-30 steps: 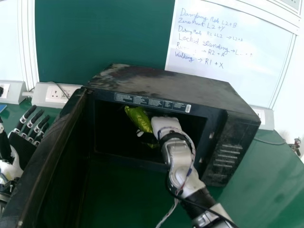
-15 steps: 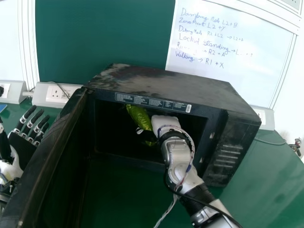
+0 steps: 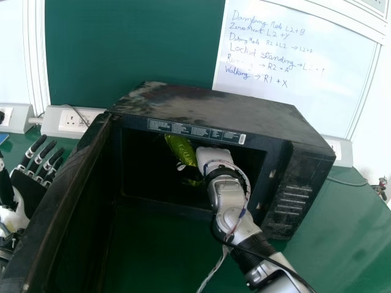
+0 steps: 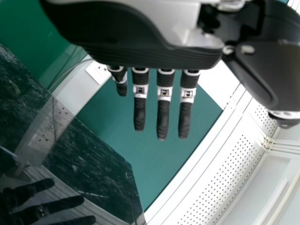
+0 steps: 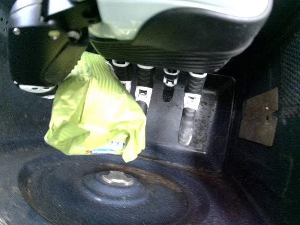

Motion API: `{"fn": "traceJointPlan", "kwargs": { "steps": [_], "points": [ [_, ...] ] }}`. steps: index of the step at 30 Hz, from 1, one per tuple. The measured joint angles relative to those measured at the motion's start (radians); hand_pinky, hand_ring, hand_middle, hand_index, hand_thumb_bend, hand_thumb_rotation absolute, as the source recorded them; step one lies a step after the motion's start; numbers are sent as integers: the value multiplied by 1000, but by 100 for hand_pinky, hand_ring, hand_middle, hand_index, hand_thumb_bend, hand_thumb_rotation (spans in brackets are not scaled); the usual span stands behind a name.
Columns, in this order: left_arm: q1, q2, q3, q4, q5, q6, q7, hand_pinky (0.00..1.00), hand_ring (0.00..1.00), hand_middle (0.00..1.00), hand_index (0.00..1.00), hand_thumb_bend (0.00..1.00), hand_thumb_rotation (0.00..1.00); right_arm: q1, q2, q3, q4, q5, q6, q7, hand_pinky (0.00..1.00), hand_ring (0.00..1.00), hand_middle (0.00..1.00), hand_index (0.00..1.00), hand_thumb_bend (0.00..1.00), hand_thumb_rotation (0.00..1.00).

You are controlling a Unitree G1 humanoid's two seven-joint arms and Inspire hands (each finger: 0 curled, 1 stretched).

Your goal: Put biscuit inside oven

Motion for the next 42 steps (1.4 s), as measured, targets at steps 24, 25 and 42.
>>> {"fn": "traceJointPlan", "kwargs": {
  "steps": [24, 25, 42],
  "points": [
    [0, 0, 1, 7, 1, -3, -8, 86, 78, 72, 70, 86, 37, -85, 17, 76, 42, 15, 98, 184, 47, 59, 65, 74, 89, 28],
    [0, 0, 1, 7, 2, -3, -8, 86, 78, 73, 70, 86, 37, -87, 16, 81, 41, 14, 98, 200, 44, 55, 61, 73, 86, 28],
    [0, 0, 1, 25, 2, -8, -16, 84, 77, 73, 70, 87, 36, -125, 14, 117, 45, 19, 125, 315, 26, 36, 46, 70, 80, 34]
  ]
}}
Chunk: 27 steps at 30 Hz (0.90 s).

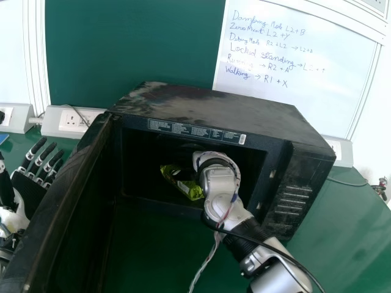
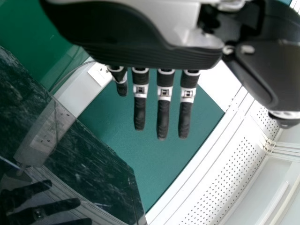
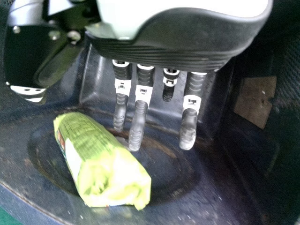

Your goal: Put biscuit inside oven

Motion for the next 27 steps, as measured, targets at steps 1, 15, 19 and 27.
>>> {"fn": "traceJointPlan", "kwargs": {
  "steps": [1, 15, 19, 27],
  "points": [
    [0, 0, 0, 0, 0, 0, 0, 84, 77, 73, 70, 87, 36, 0, -1, 1, -4, 0, 2, 7, 29, 40, 49, 71, 78, 31],
    [-2, 5, 1, 4, 2, 0, -3, 85, 79, 74, 71, 87, 37, 136, -68, 10, -325, -77, 129, 49, 61, 74, 79, 83, 77, 32],
    [-2, 8, 2, 4, 0, 0, -5, 85, 77, 73, 71, 87, 36, 199, -81, 12, -460, -129, 157, 83, 74, 83, 85, 84, 68, 28],
    [-2, 8, 3, 6, 0, 0, -7, 85, 77, 73, 72, 88, 36, 344, -111, 3, -681, -198, 154, 120, 81, 86, 88, 84, 63, 23]
  ]
}}
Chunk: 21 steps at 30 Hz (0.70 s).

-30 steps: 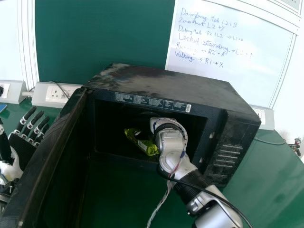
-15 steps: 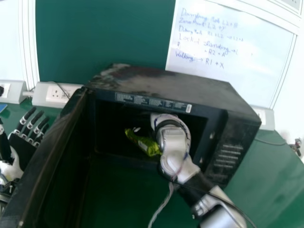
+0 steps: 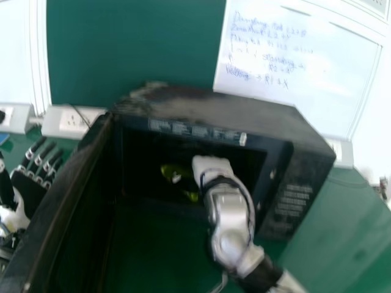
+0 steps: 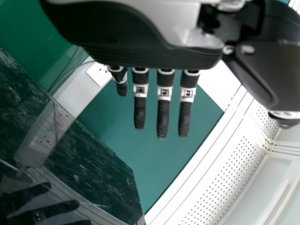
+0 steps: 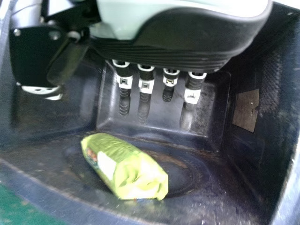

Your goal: Put biscuit inside oven

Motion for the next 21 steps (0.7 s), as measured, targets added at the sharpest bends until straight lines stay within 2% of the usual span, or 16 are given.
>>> {"fn": "traceJointPlan", "kwargs": {
  "steps": [4, 7, 12, 15, 21],
  "points": [
    [0, 0, 0, 0, 2, 0, 0, 86, 78, 74, 71, 87, 36, 38, -2, -11, -57, -44, -5, 18, 81, 85, 87, 84, 62, 22],
    [0, 0, 0, 4, 3, 0, -4, 85, 77, 73, 70, 88, 36, 68, -2, -27, -101, -75, -15, 34, 80, 85, 87, 84, 64, 27],
    [0, 0, 0, 4, 2, 0, -5, 82, 76, 72, 71, 88, 36, 114, -1, -44, -173, -129, -46, 66, 73, 81, 84, 84, 68, 35],
    [0, 0, 0, 2, 2, 0, 1, 82, 77, 72, 70, 89, 35, 144, -5, -64, -220, -151, -84, 77, 69, 77, 80, 82, 66, 36],
    [0, 1, 0, 0, 0, 1, 10, 83, 77, 73, 70, 89, 35, 201, -7, -103, -284, -194, -148, 76, 60, 69, 73, 78, 68, 37]
  ]
}}
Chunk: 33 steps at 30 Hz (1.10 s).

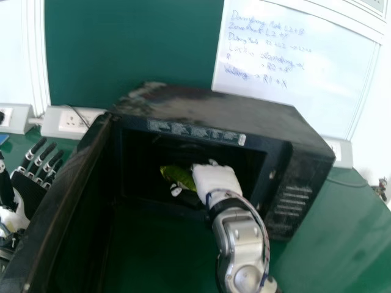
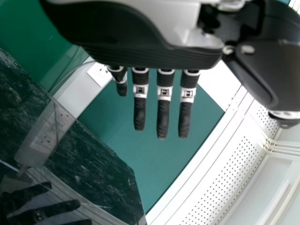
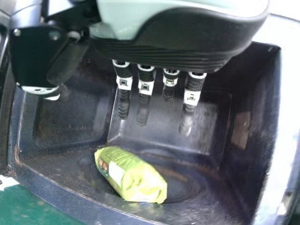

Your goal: Put biscuit inside oven

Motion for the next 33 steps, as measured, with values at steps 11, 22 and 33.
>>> {"fn": "traceJointPlan", "kwargs": {
  "steps": [11, 22, 33],
  "points": [
    [-1, 3, 0, 4, 0, 1, 0, 81, 74, 70, 69, 89, 36, 143, 2, -103, -161, -5, -116, -30, 56, 64, 69, 76, 69, 35],
    [-2, 6, 0, 7, -1, 2, -14, 78, 72, 69, 69, 88, 36, 281, 25, -185, -267, -21, -172, -70, 64, 70, 72, 71, 71, 32],
    [-4, 12, 0, 19, 0, 3, -13, 78, 72, 69, 69, 90, 36, 437, 43, -285, -349, 102, -263, -249, 64, 73, 75, 78, 71, 27]
  ]
}}
